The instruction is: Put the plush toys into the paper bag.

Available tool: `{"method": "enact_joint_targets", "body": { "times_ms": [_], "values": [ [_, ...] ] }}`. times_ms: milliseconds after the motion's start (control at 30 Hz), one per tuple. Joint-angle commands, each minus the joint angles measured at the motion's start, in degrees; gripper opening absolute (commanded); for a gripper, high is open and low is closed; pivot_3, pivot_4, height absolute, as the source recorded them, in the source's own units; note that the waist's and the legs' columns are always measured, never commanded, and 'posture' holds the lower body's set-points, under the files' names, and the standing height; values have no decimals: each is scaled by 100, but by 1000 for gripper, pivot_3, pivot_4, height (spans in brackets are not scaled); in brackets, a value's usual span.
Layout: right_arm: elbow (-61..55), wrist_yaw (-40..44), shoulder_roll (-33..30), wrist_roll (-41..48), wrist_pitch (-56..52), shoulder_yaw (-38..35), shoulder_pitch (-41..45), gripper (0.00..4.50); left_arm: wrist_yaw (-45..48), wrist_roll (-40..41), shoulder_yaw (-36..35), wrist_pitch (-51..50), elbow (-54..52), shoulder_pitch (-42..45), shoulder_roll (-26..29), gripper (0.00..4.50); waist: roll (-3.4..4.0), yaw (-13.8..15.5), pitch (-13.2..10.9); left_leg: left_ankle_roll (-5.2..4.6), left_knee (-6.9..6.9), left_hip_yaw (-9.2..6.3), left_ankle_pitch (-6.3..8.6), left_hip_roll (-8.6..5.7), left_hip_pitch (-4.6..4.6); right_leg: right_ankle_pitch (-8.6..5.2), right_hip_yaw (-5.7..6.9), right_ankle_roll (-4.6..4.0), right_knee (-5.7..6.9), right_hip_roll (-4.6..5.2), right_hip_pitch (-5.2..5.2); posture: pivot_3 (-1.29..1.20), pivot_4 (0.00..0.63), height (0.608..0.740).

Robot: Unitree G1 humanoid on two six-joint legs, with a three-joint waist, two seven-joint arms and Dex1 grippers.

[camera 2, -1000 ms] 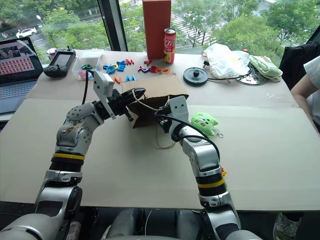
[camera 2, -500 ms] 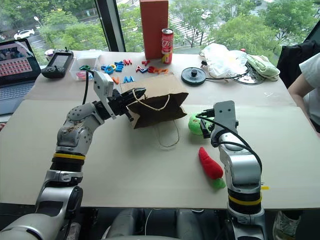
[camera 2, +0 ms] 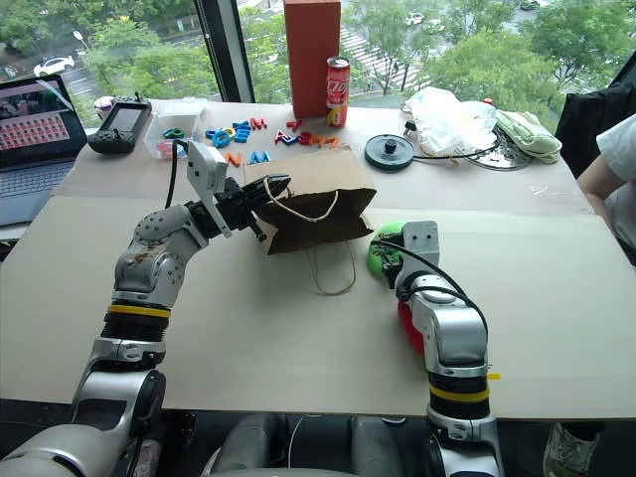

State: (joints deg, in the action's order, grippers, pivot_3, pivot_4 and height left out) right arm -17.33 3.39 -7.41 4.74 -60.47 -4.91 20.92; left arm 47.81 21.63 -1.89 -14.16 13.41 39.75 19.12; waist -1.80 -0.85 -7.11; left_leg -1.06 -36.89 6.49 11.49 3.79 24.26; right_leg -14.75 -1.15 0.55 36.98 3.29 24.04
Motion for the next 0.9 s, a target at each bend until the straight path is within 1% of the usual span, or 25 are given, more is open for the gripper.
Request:
{"method": "enact_joint_targets", "body": {
  "times_ms": [33, 100, 300, 367, 467, 567, 667, 733, 900],
  "values": [
    [-7, -12, 14, 47, 38, -52, 20, 991, -18, 47, -82, 60, -50, 187, -4, 0, 0, -2, 0, 0, 0, 0, 0, 0, 0, 0, 0, 0, 0, 0, 0, 0, 150, 740],
    [-44, -48, 22, 35, 93, -88, 26, 329, -35, 50, -88, 62, -33, 197, -19, 0, 0, -2, 0, 0, 0, 0, 0, 0, 0, 0, 0, 0, 0, 0, 1, 0, 150, 740],
    [-610, 86, -243, 125, 74, -300, 164, 329, -104, 129, -136, -27, 29, 270, -105, 0, 0, 0, 0, 0, 0, -1, 0, -1, 2, 0, 0, 0, -1, 1, 1, 0, 150, 740],
    [-1004, 279, -327, 401, -183, -506, 265, 329, -125, 164, -155, -65, 50, 306, -131, 0, 0, 6, 0, 0, 0, -2, 0, -1, 5, 0, 0, 0, -1, 1, 5, 0, 150, 740],
    [-1621, 784, -598, 1012, -783, -905, 452, 329, -146, 190, -165, -111, 70, 347, -159, 0, 1, 7, -1, -1, 2, -6, 0, 0, 8, 0, 0, 0, -3, 1, 6, 0, 150, 740],
    [-1891, 1031, -708, 1478, -1309, -1330, 669, 329, -142, 201, -175, -135, 83, 368, -159, 0, 1, 9, -1, -1, 3, -9, 1, 0, 6, 0, 3, 0, -5, -1, 3, 0, 150, 740],
    [-2124, 1317, -531, 2075, -2163, -1849, 998, 329, -139, 208, -170, -159, 75, 370, -163, 0, 1, -2, -1, -1, 4, -8, 1, 1, 4, 0, 1, 0, -7, -1, 3, 0, 150, 740],
    [-2183, 1390, -336, 2312, -2662, -2069, 1196, 329, -135, 207, -158, -167, 68, 362, -171, 0, 1, -6, -1, -1, 4, -9, 1, 2, 5, 0, 0, 0, -5, -2, 5, 0, 150, 740],
    [-2264, 1294, 187, 2442, -3158, -1980, 1352, 329, -131, 208, -145, -191, 37, 350, -189, 0, 1, 4, -1, -1, 4, -11, 1, 1, 6, 0, 2, 0, -3, -1, 6, 0, 150, 740]
  ]
}}
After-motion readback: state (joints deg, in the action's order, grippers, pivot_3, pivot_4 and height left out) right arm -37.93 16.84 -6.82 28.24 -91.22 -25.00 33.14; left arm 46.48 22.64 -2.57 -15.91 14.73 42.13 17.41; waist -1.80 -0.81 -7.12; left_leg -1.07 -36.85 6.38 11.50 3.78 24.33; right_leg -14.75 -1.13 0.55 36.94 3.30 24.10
